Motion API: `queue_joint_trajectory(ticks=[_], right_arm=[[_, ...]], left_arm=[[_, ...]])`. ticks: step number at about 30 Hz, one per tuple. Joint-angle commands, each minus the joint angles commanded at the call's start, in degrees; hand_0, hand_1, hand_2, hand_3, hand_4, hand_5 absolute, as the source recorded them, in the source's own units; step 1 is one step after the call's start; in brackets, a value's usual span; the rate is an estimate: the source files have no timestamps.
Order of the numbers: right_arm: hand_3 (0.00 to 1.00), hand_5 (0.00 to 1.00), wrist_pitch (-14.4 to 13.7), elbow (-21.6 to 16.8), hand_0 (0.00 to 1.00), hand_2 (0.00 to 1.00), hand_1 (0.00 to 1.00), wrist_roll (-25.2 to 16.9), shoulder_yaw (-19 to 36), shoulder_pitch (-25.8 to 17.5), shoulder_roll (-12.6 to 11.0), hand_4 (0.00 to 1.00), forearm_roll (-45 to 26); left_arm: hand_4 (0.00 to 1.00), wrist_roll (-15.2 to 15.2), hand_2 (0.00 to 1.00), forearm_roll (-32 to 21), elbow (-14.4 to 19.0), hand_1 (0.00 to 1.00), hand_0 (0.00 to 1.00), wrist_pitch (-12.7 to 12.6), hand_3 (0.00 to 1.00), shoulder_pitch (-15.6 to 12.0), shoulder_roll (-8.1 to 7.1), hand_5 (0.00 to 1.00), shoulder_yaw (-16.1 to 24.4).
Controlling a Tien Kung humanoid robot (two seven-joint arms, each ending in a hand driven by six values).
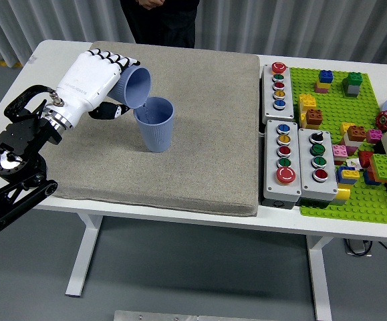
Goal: Pick cup pour cup place
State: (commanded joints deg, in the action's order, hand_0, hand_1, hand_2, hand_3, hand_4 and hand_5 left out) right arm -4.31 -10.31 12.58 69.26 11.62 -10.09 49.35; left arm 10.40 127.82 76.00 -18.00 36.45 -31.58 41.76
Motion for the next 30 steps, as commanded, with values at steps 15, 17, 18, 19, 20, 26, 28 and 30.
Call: queue_joint_trajectory(ticks=[15, 17, 18, 19, 20, 26, 28, 30], right_arm=[[0.617, 0.292, -0.1, 0.0, 0.721, 0.672, 0.682, -0.1, -0.2, 0.2, 0.0, 0.087, -0.6], [0.617, 0.292, -0.1, 0.0, 0.721, 0.672, 0.682, -0.1, -0.2, 0.2, 0.0, 0.087, -0.6], [0.616, 0.292, -0.1, 0.0, 0.721, 0.672, 0.682, -0.1, -0.2, 0.2, 0.0, 0.087, -0.6], [0.616, 0.292, -0.1, 0.0, 0.721, 0.672, 0.682, -0.1, -0.2, 0.2, 0.0, 0.087, -0.6], [0.616, 0.292, -0.1, 0.0, 0.721, 0.672, 0.682, -0.1, -0.2, 0.2, 0.0, 0.087, -0.6], [0.617, 0.292, -0.1, 0.0, 0.721, 0.672, 0.682, -0.1, -0.4, 0.3, 0.0, 0.086, -0.9], [0.617, 0.292, -0.1, 0.0, 0.721, 0.672, 0.682, -0.1, -0.4, 0.3, 0.0, 0.086, -0.9], [0.617, 0.292, -0.1, 0.0, 0.721, 0.671, 0.682, -0.1, -0.4, 0.3, 0.0, 0.086, -0.9]], left_arm=[[0.632, 0.6, 0.559, 1.5, 0.9, 0.549, 0.528, -0.1, 0.553, 1.6, -0.96, 0.042, -1.4], [0.632, 0.4, 0.559, 1.2, 0.8, 0.549, 0.528, 0.0, 0.553, 2.0, -1.12, 0.042, -1.8], [0.632, 0.4, 0.559, 1.2, 0.7, 0.549, 0.528, 0.1, 0.553, 2.1, -1.15, 0.042, -1.8], [0.632, 0.4, 0.559, 1.3, 0.8, 0.549, 0.528, 0.0, 0.553, 2.3, -1.36, 0.042, -2.1], [0.632, 0.4, 0.559, 1.3, 0.9, 0.549, 0.528, 0.0, 0.553, 2.4, -1.5, 0.042, -2.2], [0.632, 0.6, 0.558, 1.6, 1.2, 0.549, 0.528, 0.2, 0.553, 3.0, -1.94, 0.042, -2.8], [0.632, 0.6, 0.558, 1.7, 1.3, 0.549, 0.528, 0.2, 0.553, 3.3, -2.0, 0.042, -3.1], [0.633, 0.6, 0.558, 1.8, 1.3, 0.548, 0.528, 0.2, 0.554, 3.4, -2.04, 0.043, -3.2]])
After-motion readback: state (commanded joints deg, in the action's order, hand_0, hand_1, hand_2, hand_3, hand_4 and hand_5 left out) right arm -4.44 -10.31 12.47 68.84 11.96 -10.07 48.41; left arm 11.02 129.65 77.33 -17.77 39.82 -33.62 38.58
